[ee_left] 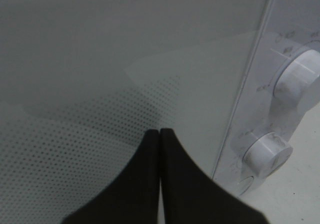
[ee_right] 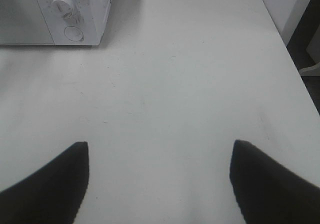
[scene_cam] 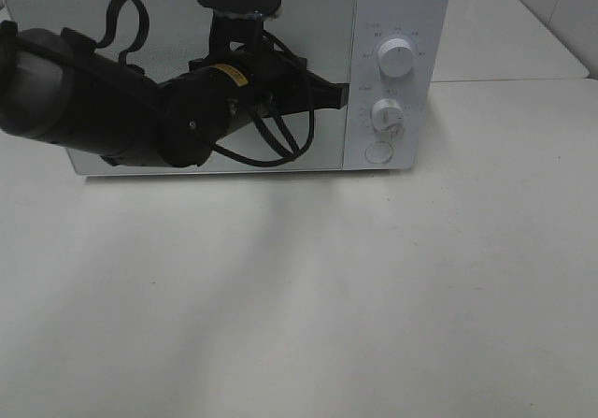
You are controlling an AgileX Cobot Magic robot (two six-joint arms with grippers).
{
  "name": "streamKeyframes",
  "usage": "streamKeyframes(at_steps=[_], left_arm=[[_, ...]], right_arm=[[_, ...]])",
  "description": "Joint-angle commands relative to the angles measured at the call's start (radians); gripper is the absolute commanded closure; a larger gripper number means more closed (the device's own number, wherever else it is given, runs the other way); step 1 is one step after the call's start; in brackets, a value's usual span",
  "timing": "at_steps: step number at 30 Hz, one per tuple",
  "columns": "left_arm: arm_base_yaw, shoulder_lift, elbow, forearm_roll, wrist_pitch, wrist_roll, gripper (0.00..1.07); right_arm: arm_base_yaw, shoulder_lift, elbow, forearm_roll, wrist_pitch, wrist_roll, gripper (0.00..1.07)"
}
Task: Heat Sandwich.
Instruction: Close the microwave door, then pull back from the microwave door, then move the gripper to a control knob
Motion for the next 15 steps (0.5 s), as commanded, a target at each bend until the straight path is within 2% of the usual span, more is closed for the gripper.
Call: streamKeyframes(at_steps=[1,6,9,15], left_arm=[[0.03,-0.023,-0.017,-0.051,0.008,-0.001,1.07],[0.013,-0.052,0.029,-0.049,0.032,0.01,1.07],[-0.014,-0.095,0.097,-0.049,0.029,0.013,1.07],[-0.033,-0.153,0.17,-0.058,0.077,0.013,1.07]], right_arm=[[-0.006,-0.027,0.005,0.002,-0.011,-0.003,0.32],[-0.006,-0.027,0.005,0.002,-0.011,-0.003,0.32],[-0.006,-0.027,0.005,0.002,-0.011,-0.003,0.32],[-0.006,-0.027,0.005,0.002,-0.011,-0.003,0.32]])
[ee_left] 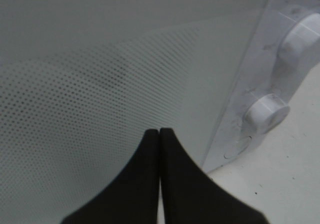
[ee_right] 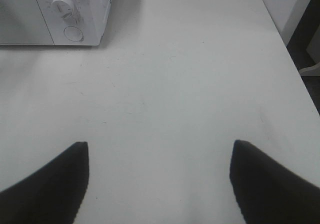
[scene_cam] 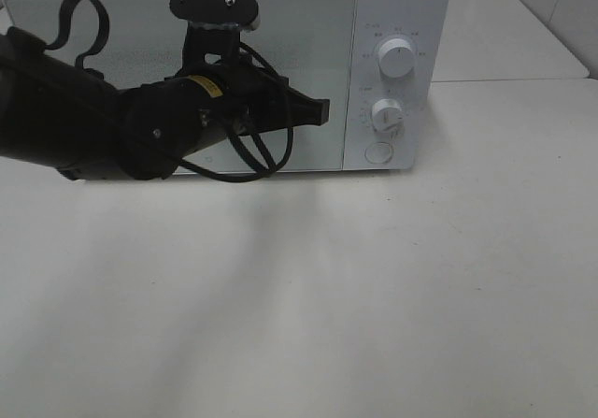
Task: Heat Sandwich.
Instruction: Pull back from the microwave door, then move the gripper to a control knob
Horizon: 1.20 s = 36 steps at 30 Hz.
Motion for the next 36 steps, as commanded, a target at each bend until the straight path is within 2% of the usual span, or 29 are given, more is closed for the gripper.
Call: streamKeyframes(at_steps=[1,2,3,4,6,7,13,19,22,23,25,29,30,36], left_arm=[[-0.01,-0.051,0.04,-0.014,0.054,0.005,1.05],[-0.01,-0.064,0.049,-0.014,0.089,0.005,0.98],[-0.01,-0.087,0.067,-0.014,0.147,0.005,0.74],[-0.01,-0.087,0.067,-0.014,0.147,0.005,0.74],[-0.01,-0.112,0.084,-0.02,0.184,-0.001,0.37],[-0.01,-0.126,0.091,-0.023,0.22,-0.003,0.05],[-0.007,-0.163,0.094,-0.02,0.336,0.01,0.09],[-0.003,-0.208,0.094,0.017,0.541,0.009,0.09],[0.031,-0.249,0.094,0.022,0.691,0.009,0.09],[0.031,-0.249,0.094,0.022,0.691,0.009,0.09],[0.077,-0.274,0.094,0.04,0.803,0.009,0.09],[0.127,-0.301,0.094,0.053,0.892,0.009,0.09],[0.166,-0.323,0.094,0.068,0.957,0.009,0.09],[0.272,-0.387,0.094,0.098,1.117,0.009,0.09]], right_arm=[[-0.006,-0.027,0.005,0.002,-0.011,-0.003,0.32],[-0.006,-0.027,0.005,0.002,-0.011,-0.003,0.32],[-0.006,-0.027,0.005,0.002,-0.011,-0.003,0.32],[-0.006,-0.027,0.005,0.002,-0.011,-0.003,0.32],[-0.006,-0.027,0.005,0.002,-0.011,-0.003,0.32],[-0.006,-0.027,0.005,0.002,-0.011,-0.003,0.32],[-0.006,-0.027,0.005,0.002,-0.011,-0.003,0.32],[-0.006,-0.027,0.005,0.002,-0.011,-0.003,0.32],[-0.006,-0.027,0.005,0.002,-0.011,-0.003,0.32],[-0.006,-0.027,0.005,0.002,-0.011,-0.003,0.32],[-0.006,-0.027,0.005,0.002,-0.011,-0.003,0.32],[-0.006,-0.027,0.005,0.002,-0.011,-0.003,0.32],[-0.006,-0.027,0.005,0.002,-0.011,-0.003,0.32],[-0.006,-0.027,0.005,0.002,-0.011,-0.003,0.32]])
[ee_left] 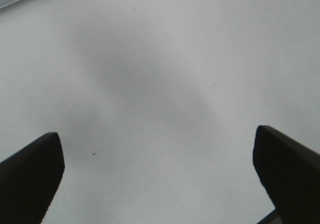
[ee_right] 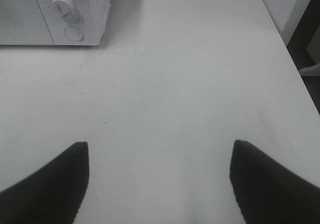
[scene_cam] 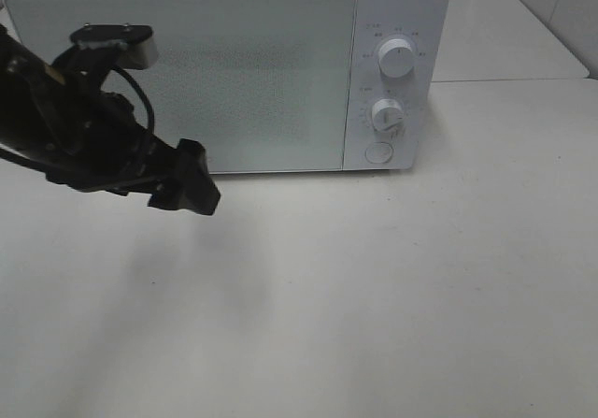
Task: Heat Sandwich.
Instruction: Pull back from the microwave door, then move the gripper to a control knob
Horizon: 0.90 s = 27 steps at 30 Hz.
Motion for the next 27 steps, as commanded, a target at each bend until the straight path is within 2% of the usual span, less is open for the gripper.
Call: streamKeyframes(at_steps=[1,6,7,10,14,20,23,24,27], left_arm=[[0.053,-0.042,0.001,0.019,0.094,0.003,0.09],[0.131,-0.081,0.001,0.034,0.172,-0.005,0.09],[0.175,-0.099,0.001,0.04,0.205,-0.01,0.09],[0.223,-0.114,0.001,0.046,0.241,-0.012,0.09],[0.333,-0.14,0.001,0.066,0.333,-0.013,0.09],[0.419,-0.17,0.001,0.124,0.391,-0.029,0.09],[0.493,-0.192,0.001,0.196,0.445,-0.067,0.09],[0.526,-0.207,0.001,0.225,0.468,-0.101,0.09],[0.551,-0.227,0.007,0.244,0.479,-0.126,0.09]], right_arm=[[-0.006,-0.027,0.005,0.002,-0.011,-0.003,0.32],[-0.006,-0.027,0.005,0.002,-0.011,-0.003,0.32],[-0.006,-0.027,0.005,0.002,-0.011,-0.003,0.32],[-0.006,-0.027,0.005,0.002,-0.011,-0.003,0.32],[-0.006,-0.027,0.005,0.002,-0.011,-0.003,0.32],[-0.006,-0.027,0.005,0.002,-0.011,-0.003,0.32],[-0.006,-0.027,0.005,0.002,-0.011,-0.003,0.32],[-0.006,-0.027,0.005,0.002,-0.011,-0.003,0.32],[-0.006,-0.027,0.005,0.002,-0.011,-0.003,0.32]])
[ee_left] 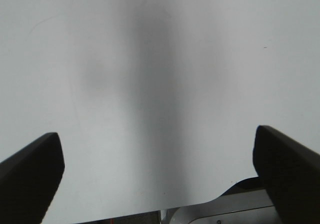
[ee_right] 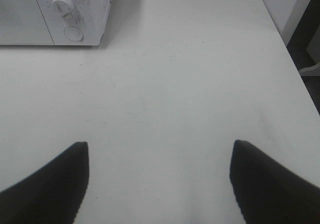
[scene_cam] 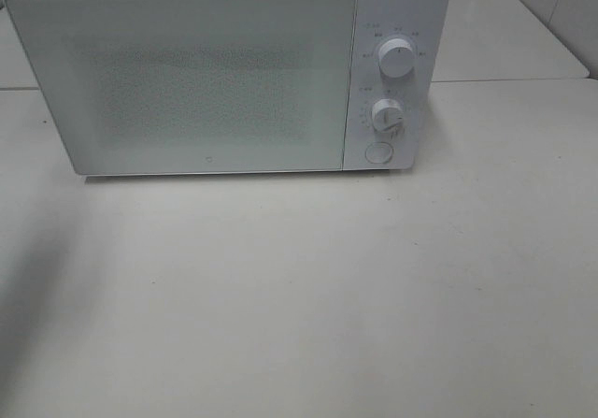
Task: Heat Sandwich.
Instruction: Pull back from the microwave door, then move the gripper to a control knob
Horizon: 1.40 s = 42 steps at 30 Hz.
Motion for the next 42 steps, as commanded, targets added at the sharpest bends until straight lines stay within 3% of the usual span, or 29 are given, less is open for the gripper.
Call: streamKeyframes(at_steps=[1,20,32,42], left_arm=[[0.037,-0.043,0.013,0.033,0.028,-0.048,0.09],[0.041,-0.456,0.228,0.057,0.023,-0.048,0.09],[0.041,-0.84,0.365,0.062,0.019,-0.044,0.09],[0.011,-1.107,0.4,0.097,0.034,-0.045,0.09]], right_arm=[[-0.006,-0.027,0.005,0.002,-0.011,-0.003,0.32],[-0.006,-0.027,0.005,0.002,-0.011,-0.003,0.32],[-0.006,-0.027,0.005,0.002,-0.011,-0.003,0.32],[-0.006,-0.027,0.005,0.002,-0.011,-0.003,0.32]])
